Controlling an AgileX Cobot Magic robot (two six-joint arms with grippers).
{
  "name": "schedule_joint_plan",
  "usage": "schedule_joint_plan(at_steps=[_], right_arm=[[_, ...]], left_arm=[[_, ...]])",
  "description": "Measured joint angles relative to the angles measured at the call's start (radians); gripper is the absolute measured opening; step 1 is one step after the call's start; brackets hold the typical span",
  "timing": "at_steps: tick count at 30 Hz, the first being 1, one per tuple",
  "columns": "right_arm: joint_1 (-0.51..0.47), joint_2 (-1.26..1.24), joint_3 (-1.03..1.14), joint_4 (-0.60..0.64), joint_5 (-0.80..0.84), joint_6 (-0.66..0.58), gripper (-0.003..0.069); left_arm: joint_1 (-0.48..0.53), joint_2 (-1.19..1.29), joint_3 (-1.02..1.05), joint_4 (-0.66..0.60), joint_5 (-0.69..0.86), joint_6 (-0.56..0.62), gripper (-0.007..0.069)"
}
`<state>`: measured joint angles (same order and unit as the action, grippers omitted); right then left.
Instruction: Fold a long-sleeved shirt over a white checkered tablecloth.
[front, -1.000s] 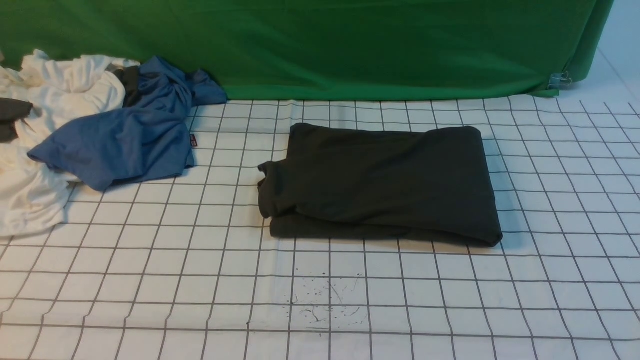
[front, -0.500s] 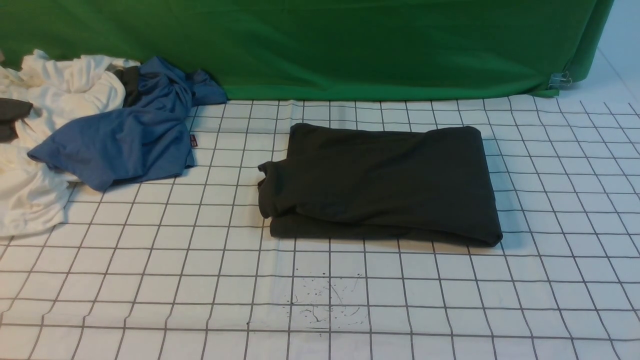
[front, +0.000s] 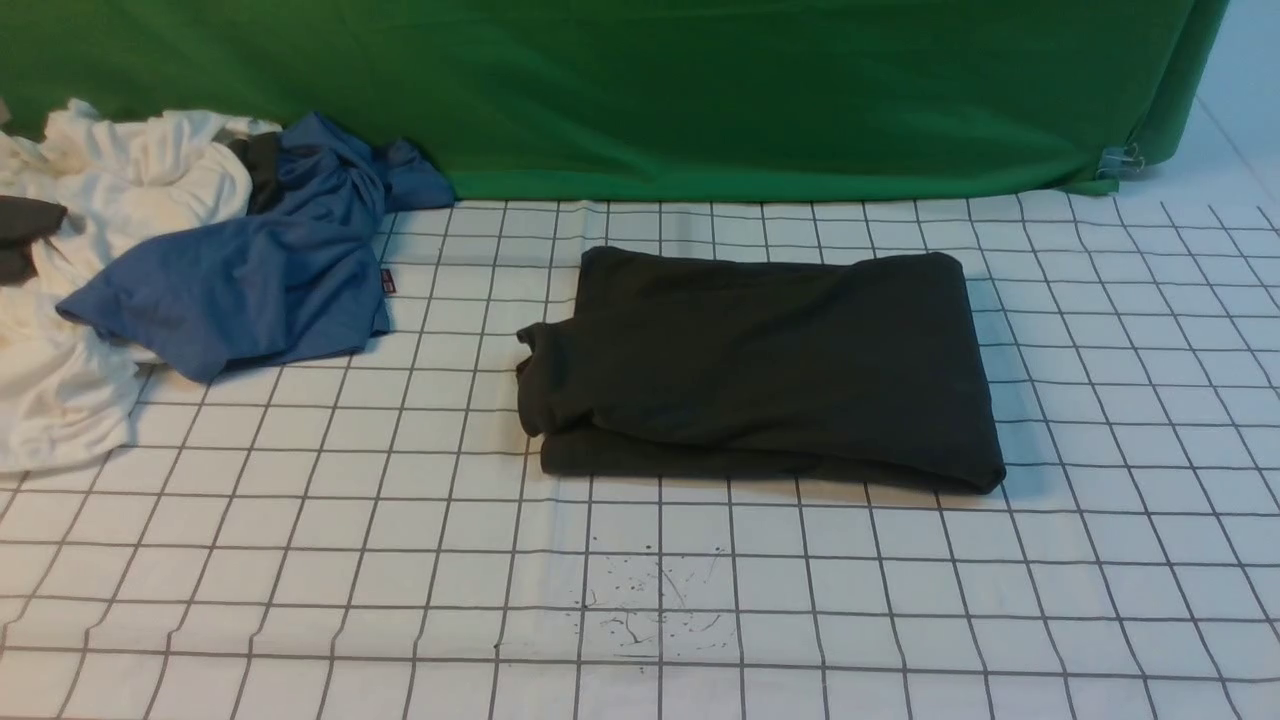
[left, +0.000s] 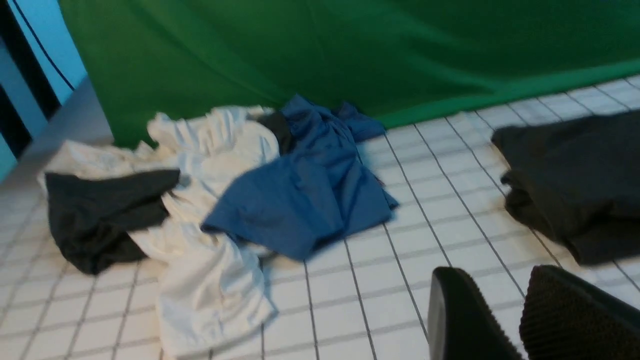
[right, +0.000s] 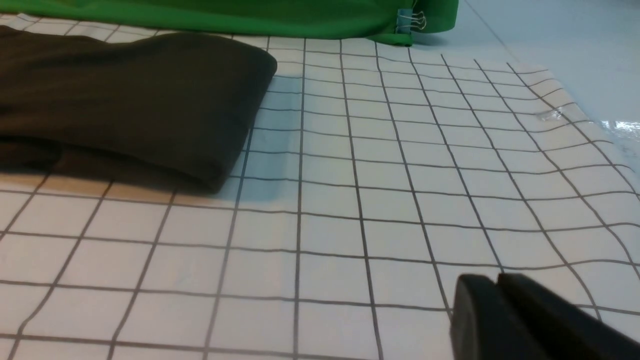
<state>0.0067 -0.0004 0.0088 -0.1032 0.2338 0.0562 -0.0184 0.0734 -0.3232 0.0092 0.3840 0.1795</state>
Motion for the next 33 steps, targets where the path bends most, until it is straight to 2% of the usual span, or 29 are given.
schedule_joint_plan(at_steps=[2,3,5,8,13,14,16,17,18,19,22,27,33], right_arm=[[0.0,0.0,0.0,0.0,0.0,0.0,0.0092],[0.0,0.0,0.0,0.0,0.0,0.0,0.0092],[0.0,0.0,0.0,0.0,0.0,0.0,0.01],[0.0,0.0,0.0,0.0,0.0,0.0,0.0108],[0.0,0.0,0.0,0.0,0.0,0.0,0.0123],[0.0,0.0,0.0,0.0,-0.001,0.0,0.0125],[0.0,0.0,0.0,0.0,-0.001,0.0,0.0134],[0.0,0.0,0.0,0.0,-0.001,0.0,0.0139],[0.0,0.0,0.0,0.0,-0.001,0.0,0.014],[0.0,0.0,0.0,0.0,-0.001,0.0,0.0143],[0.0,0.0,0.0,0.0,-0.001,0.0,0.0146],[0.0,0.0,0.0,0.0,-0.001,0.0,0.016],[0.0,0.0,0.0,0.0,-0.001,0.0,0.0168]], left_arm=[[0.037,-0.016,0.077,-0.017,-0.183,0.019,0.0155],[0.041,-0.018,0.077,-0.019,-0.201,0.019,0.0156],[0.09,-0.049,0.177,-0.045,-0.378,0.012,0.0158],[0.123,-0.069,0.25,-0.056,-0.436,-0.033,0.016],[0.143,-0.071,0.326,-0.079,-0.412,-0.196,0.0141],[0.136,-0.071,0.328,-0.081,-0.384,-0.257,0.0102],[0.116,-0.071,0.329,-0.081,-0.32,-0.274,0.0041],[0.104,-0.071,0.33,-0.081,-0.292,-0.247,0.0004],[0.101,-0.071,0.33,-0.081,-0.287,-0.24,0.0],[0.085,-0.071,0.33,-0.083,-0.252,-0.165,-0.0025],[0.077,-0.071,0.33,-0.093,-0.191,-0.07,-0.0031],[0.077,-0.071,0.33,-0.106,-0.146,-0.042,-0.0031],[0.077,-0.071,0.33,-0.111,-0.143,-0.059,-0.0031]])
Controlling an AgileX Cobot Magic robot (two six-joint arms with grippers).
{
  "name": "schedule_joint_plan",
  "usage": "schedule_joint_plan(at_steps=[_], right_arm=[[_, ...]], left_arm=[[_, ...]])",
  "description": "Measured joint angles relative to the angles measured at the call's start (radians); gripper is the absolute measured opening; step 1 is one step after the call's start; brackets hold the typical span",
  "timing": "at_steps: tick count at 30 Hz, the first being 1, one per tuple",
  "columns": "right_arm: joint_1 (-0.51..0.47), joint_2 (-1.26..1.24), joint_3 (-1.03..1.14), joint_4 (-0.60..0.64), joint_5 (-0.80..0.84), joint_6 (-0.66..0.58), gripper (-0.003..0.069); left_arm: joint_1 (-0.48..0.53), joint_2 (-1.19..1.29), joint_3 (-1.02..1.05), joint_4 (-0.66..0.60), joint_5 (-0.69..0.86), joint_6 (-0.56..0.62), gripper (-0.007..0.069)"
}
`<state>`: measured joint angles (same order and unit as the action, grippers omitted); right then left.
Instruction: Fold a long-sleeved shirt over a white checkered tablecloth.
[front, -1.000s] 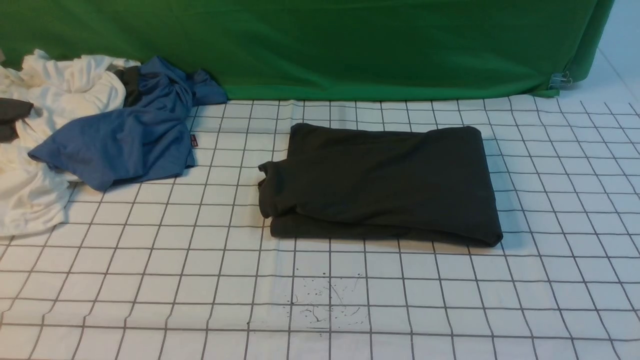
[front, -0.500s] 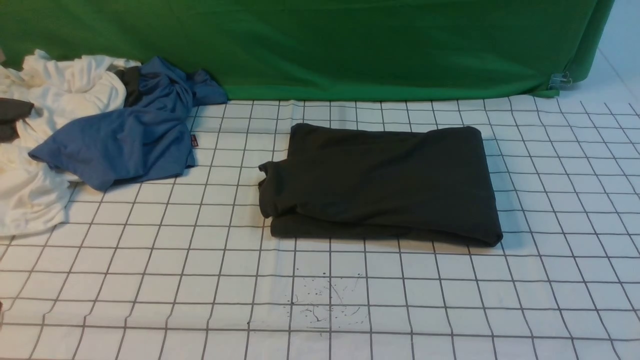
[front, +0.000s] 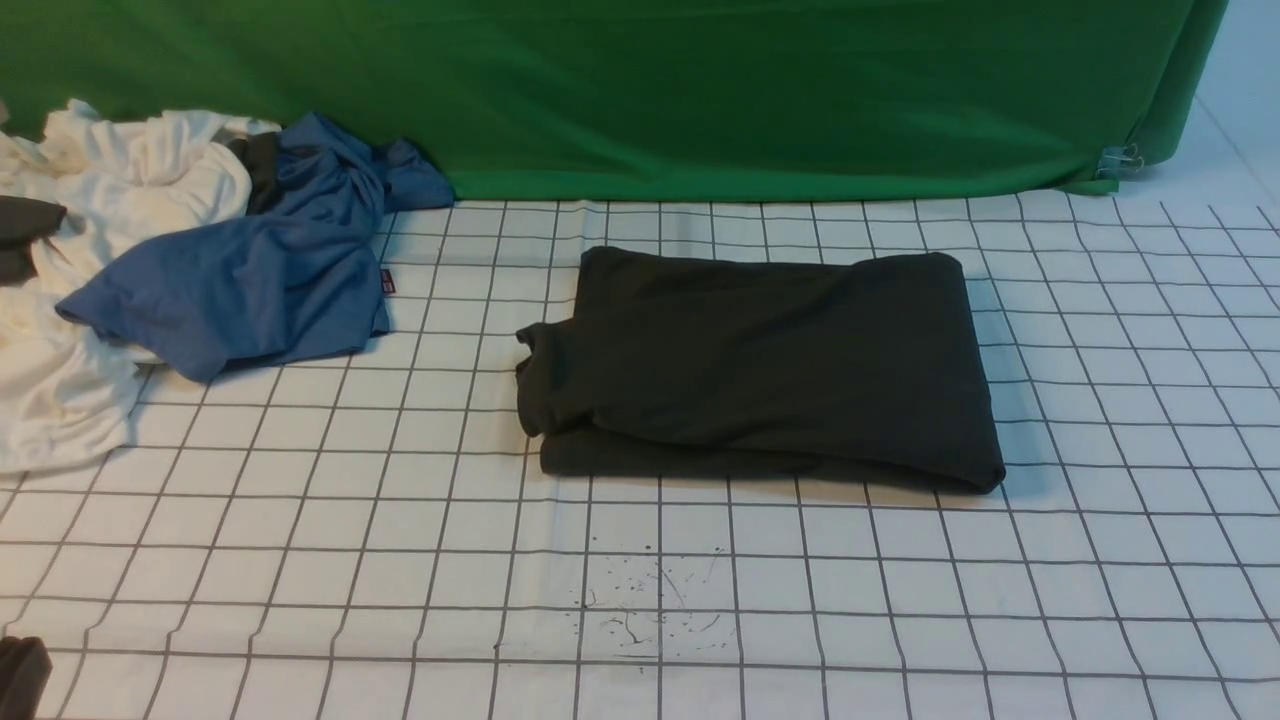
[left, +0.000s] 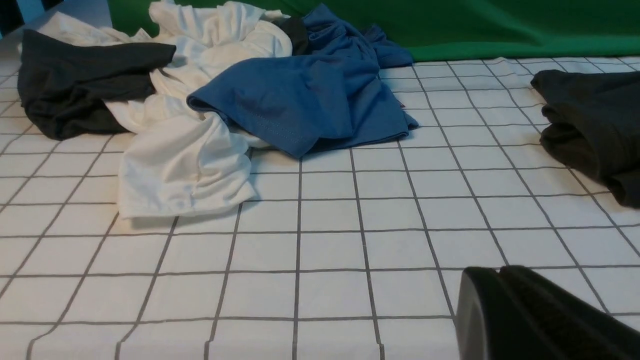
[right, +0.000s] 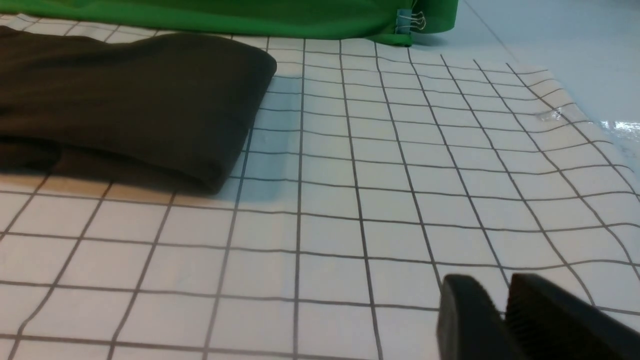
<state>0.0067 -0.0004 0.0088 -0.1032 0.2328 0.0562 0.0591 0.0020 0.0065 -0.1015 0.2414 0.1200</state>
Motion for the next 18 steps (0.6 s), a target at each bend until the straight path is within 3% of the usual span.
schedule_joint_plan(at_steps=[18], right_arm=[[0.0,0.0,0.0,0.0,0.0,0.0,0.0213]], left_arm=[[0.0,0.0,0.0,0.029,-0.008,-0.011,-0.003]])
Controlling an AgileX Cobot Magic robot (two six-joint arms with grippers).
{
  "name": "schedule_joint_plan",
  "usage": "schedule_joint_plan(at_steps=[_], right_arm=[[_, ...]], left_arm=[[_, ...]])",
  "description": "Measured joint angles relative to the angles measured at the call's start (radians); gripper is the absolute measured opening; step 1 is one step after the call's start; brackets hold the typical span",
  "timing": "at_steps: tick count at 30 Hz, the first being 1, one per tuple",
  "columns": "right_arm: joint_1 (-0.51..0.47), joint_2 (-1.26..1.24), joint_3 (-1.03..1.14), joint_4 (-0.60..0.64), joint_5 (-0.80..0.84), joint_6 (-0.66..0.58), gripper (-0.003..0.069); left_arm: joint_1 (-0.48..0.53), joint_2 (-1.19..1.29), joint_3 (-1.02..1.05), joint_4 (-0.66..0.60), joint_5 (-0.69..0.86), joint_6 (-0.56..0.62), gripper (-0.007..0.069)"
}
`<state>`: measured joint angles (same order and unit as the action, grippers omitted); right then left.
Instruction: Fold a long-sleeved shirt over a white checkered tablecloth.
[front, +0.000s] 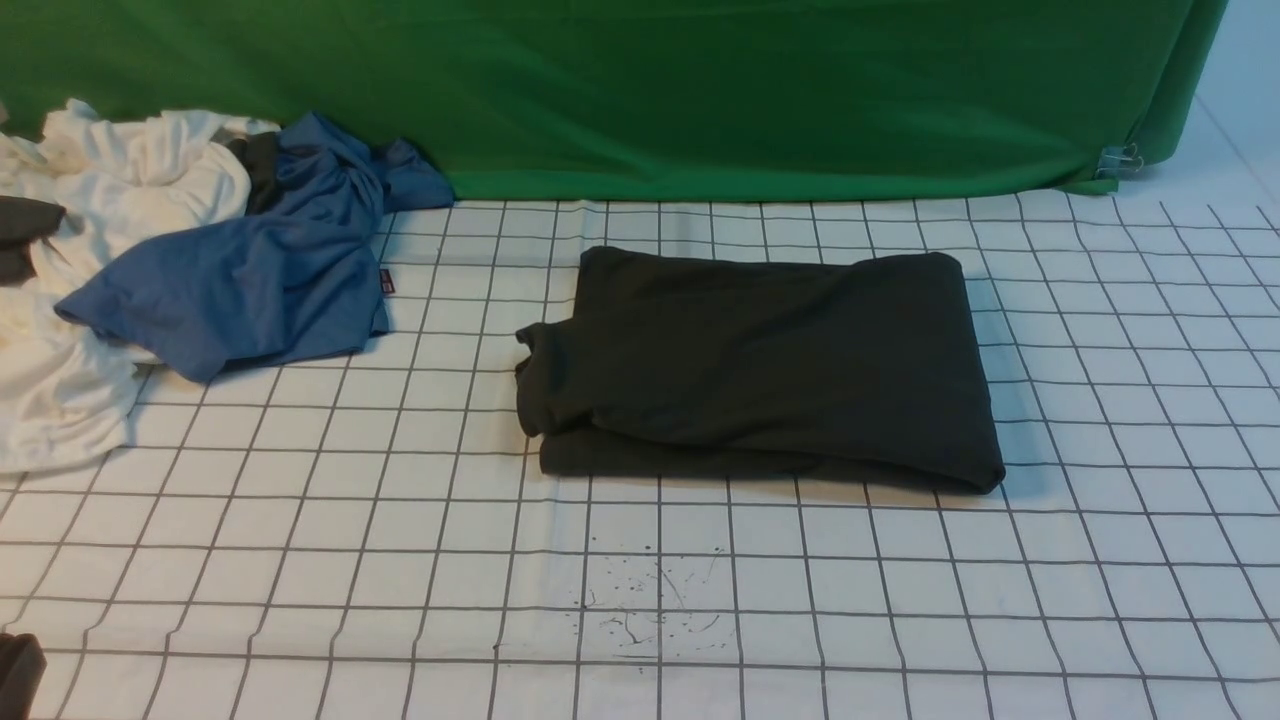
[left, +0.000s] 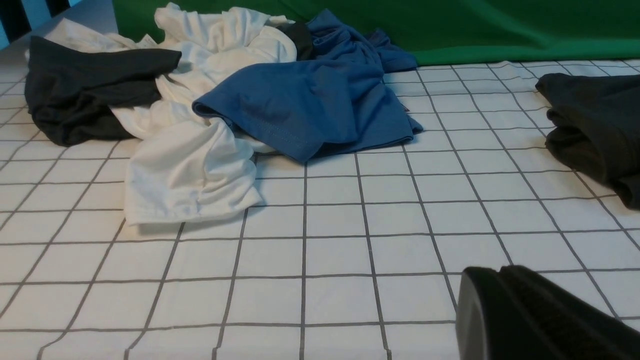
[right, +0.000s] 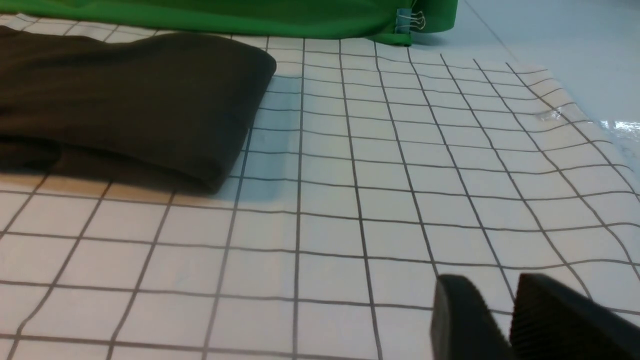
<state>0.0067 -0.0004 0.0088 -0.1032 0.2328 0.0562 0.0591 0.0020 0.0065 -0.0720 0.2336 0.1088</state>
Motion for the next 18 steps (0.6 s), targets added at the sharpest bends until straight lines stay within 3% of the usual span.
schedule_joint_plan(at_steps=[18], right_arm=[[0.0,0.0,0.0,0.0,0.0,0.0,0.0237]], left_arm=[[0.0,0.0,0.0,0.0,-0.001,0.0,-0.0029]])
